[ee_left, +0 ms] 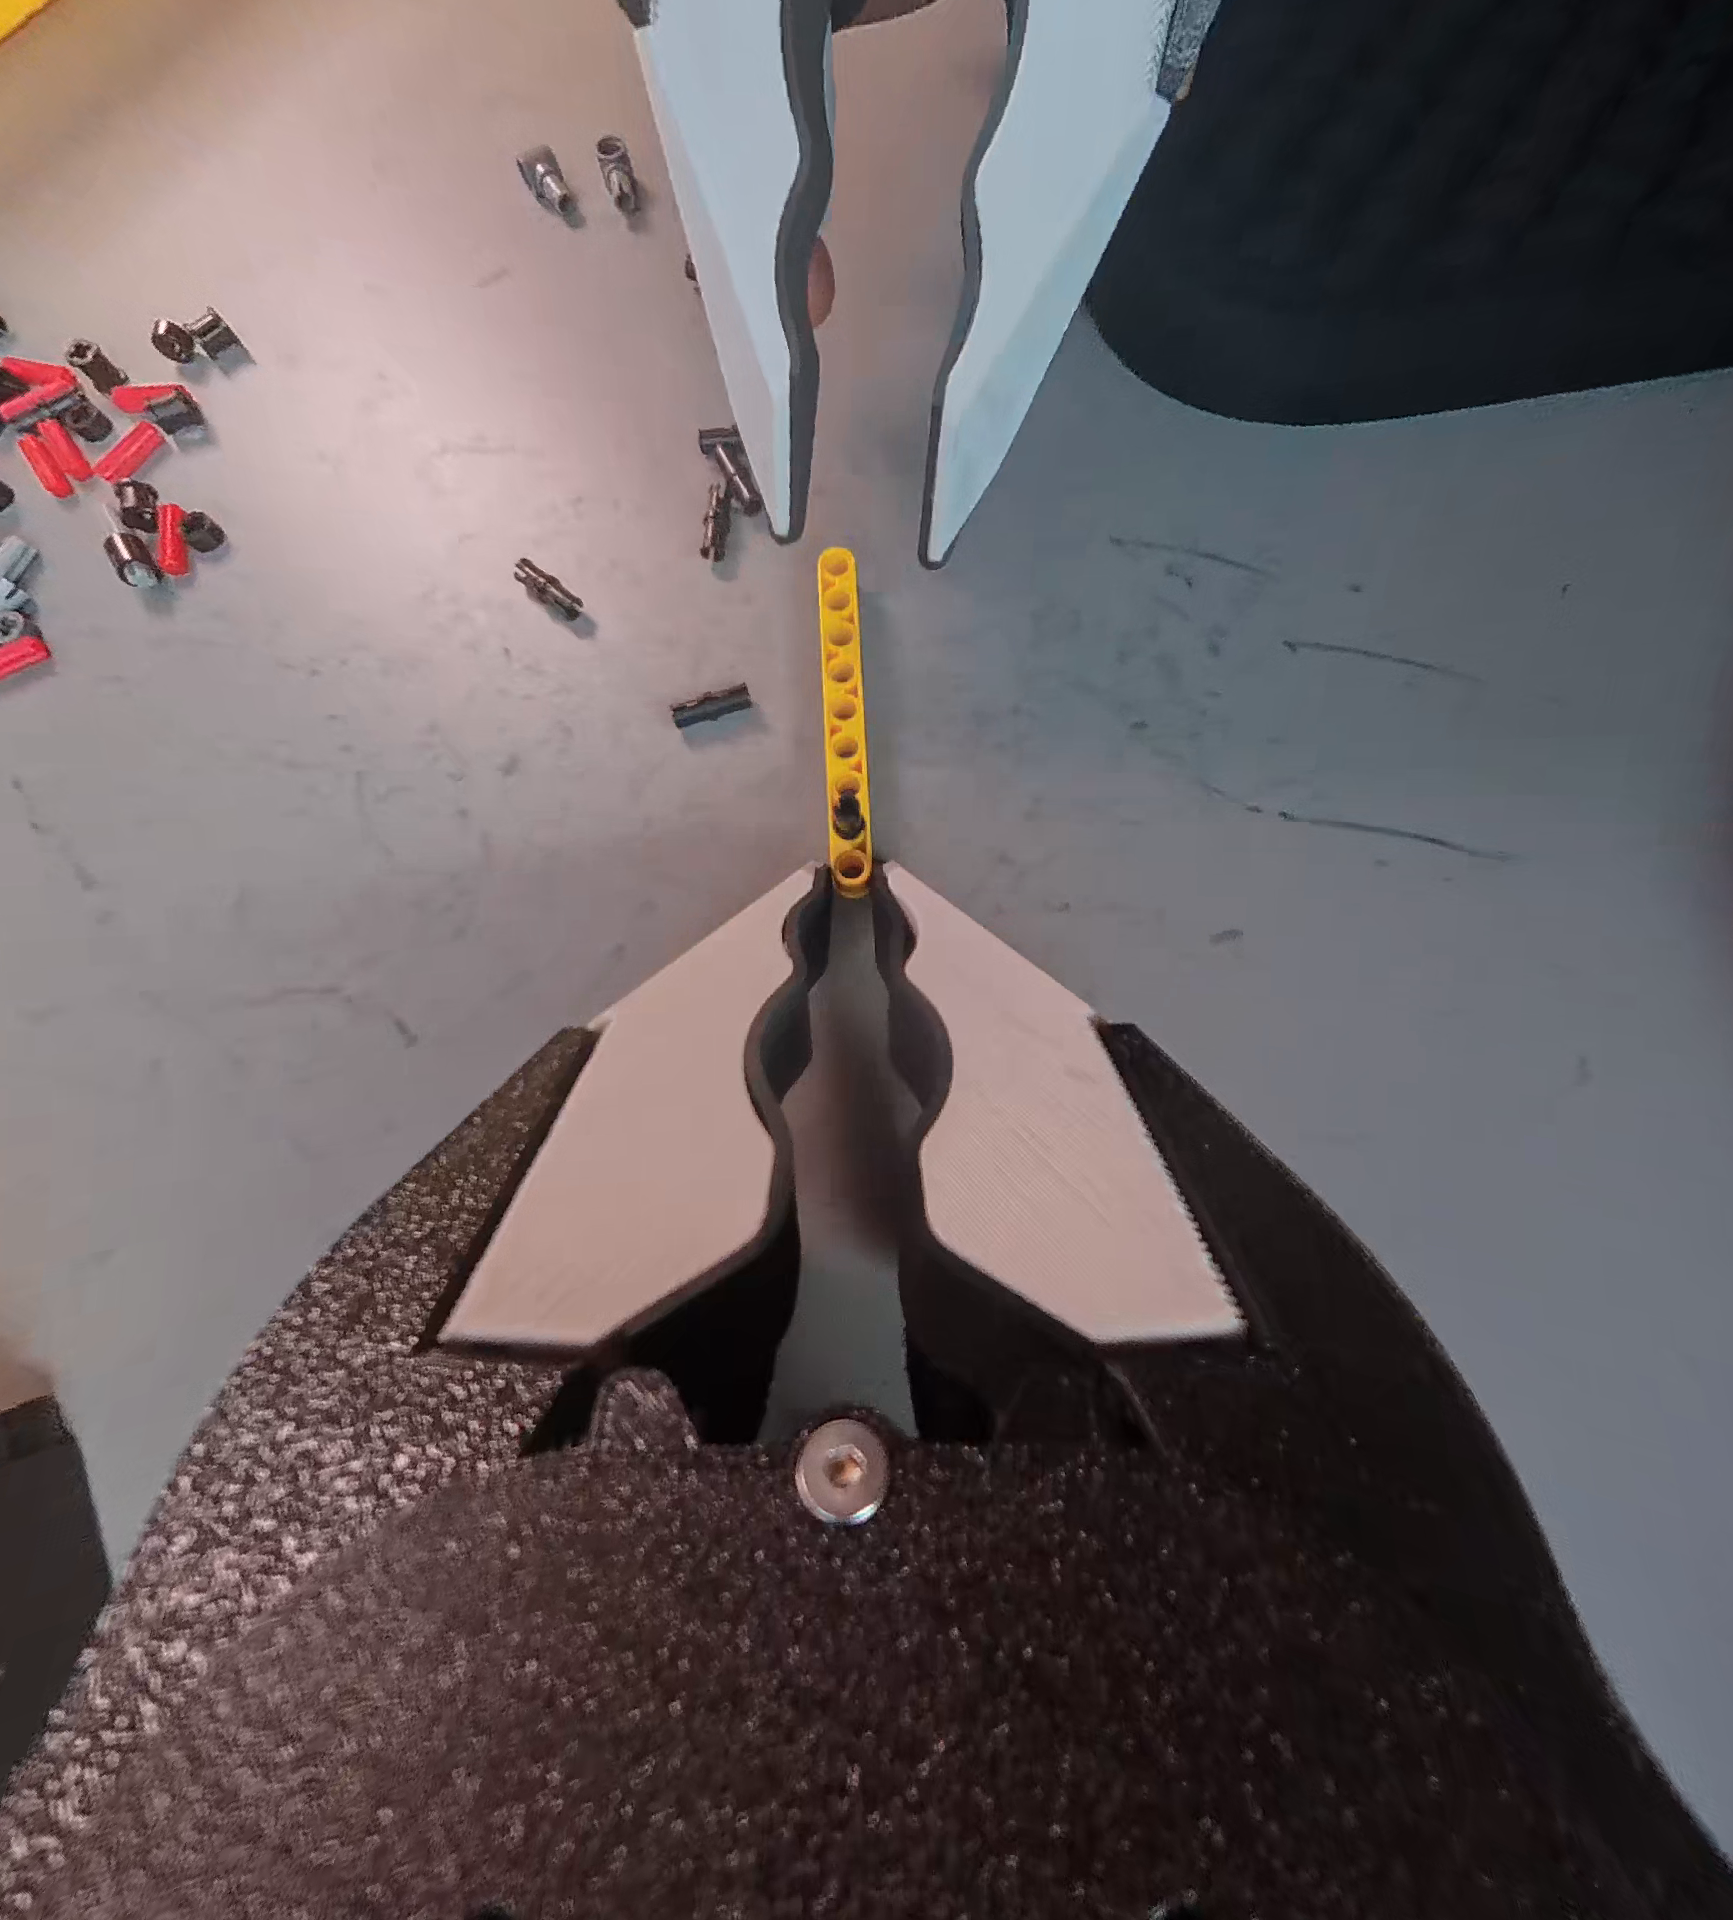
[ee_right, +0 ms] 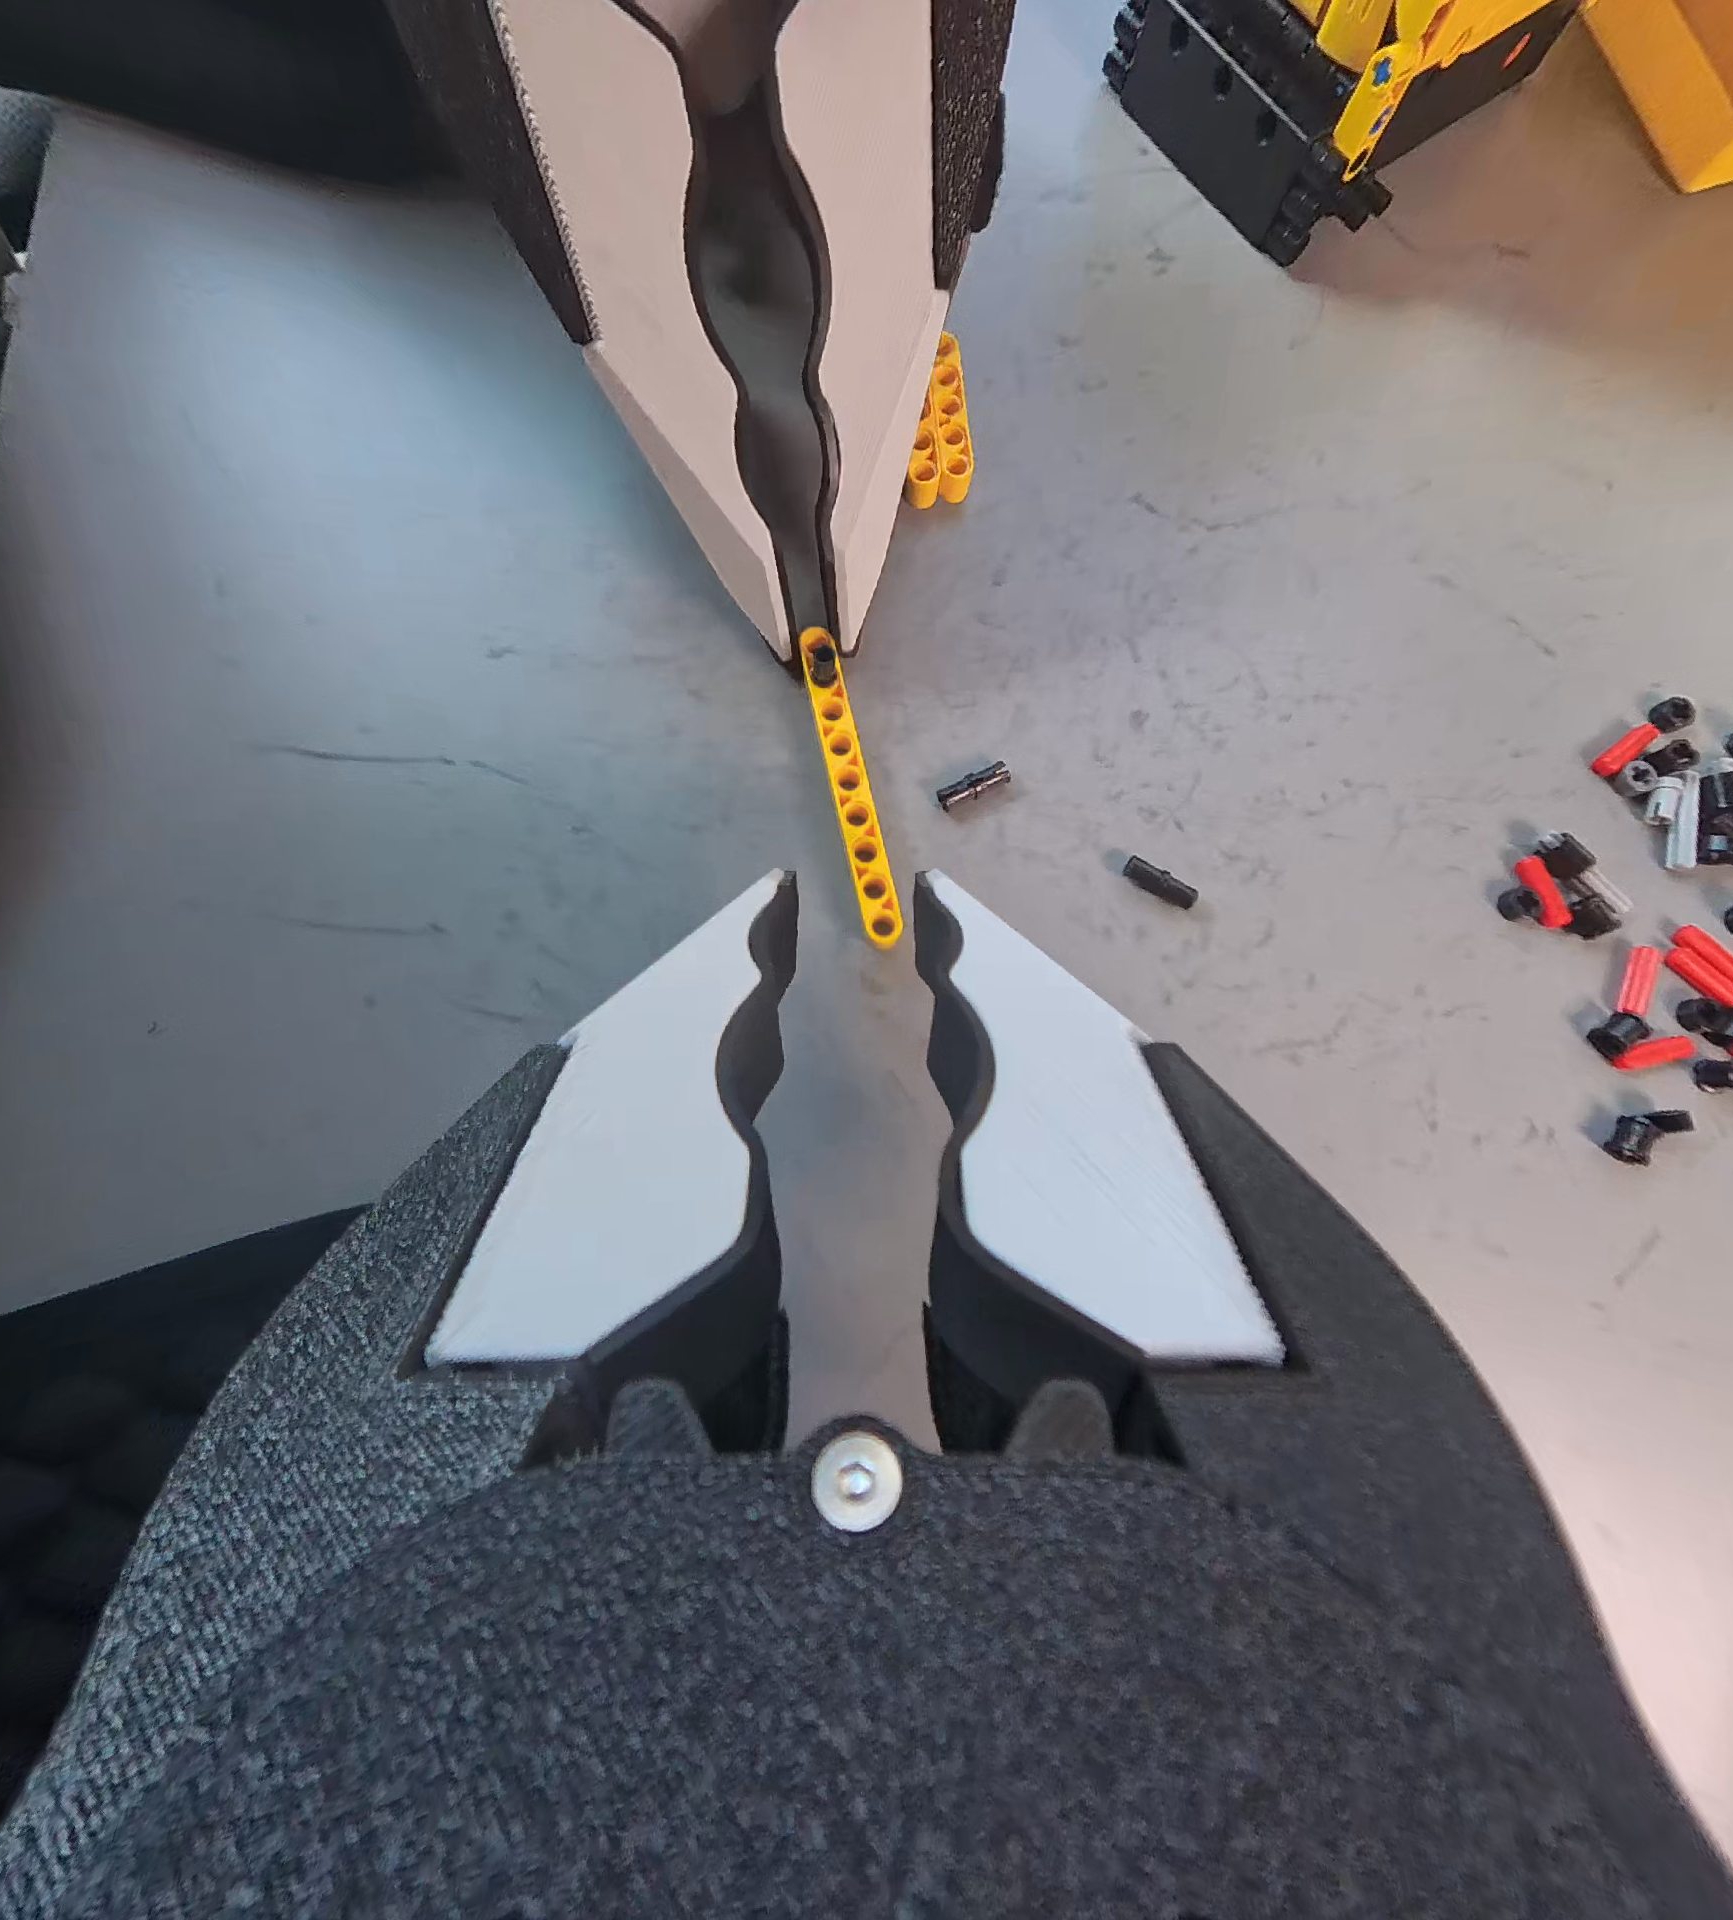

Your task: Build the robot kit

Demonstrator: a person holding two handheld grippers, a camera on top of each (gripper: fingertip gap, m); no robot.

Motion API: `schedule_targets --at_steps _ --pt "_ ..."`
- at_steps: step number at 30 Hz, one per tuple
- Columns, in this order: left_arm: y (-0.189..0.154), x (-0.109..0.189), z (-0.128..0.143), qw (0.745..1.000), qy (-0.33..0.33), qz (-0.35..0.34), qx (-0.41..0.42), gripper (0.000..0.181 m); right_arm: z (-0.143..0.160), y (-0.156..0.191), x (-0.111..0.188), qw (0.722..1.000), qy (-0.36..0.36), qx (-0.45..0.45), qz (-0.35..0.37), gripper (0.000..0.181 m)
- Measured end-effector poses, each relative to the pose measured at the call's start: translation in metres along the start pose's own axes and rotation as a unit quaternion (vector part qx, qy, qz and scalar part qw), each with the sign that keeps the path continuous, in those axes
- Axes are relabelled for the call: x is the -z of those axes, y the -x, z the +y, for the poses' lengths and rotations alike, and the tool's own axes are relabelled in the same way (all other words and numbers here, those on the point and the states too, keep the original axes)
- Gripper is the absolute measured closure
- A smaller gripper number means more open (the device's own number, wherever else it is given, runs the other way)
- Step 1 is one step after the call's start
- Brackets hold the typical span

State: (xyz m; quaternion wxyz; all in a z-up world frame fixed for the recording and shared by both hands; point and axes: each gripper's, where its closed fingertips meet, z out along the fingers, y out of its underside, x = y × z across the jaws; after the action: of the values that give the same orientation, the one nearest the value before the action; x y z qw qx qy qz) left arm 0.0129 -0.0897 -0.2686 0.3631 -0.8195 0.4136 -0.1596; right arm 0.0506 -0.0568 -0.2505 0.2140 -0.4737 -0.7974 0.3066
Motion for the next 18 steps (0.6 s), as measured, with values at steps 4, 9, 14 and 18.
schedule_targets --at_steps 4,9,14,18 --pt "0.001 0.002 0.002 1.0 0.0 0.005 -0.014 0.174 0.002 -0.004 -0.003 1.0 0.005 0.011 -0.004 0.159" --pt "0.002 0.003 0.003 1.0 -0.001 -0.002 -0.019 0.173 0.004 -0.005 -0.011 0.999 0.021 0.034 -0.021 0.159" --pt "0.002 0.003 0.003 1.0 -0.001 -0.005 -0.02 0.173 0.006 -0.006 -0.017 0.998 0.023 0.037 -0.044 0.172" --pt "0.002 0.003 0.003 1.0 -0.001 -0.007 -0.021 0.172 0.006 -0.005 -0.017 0.998 0.014 0.042 -0.051 0.173"
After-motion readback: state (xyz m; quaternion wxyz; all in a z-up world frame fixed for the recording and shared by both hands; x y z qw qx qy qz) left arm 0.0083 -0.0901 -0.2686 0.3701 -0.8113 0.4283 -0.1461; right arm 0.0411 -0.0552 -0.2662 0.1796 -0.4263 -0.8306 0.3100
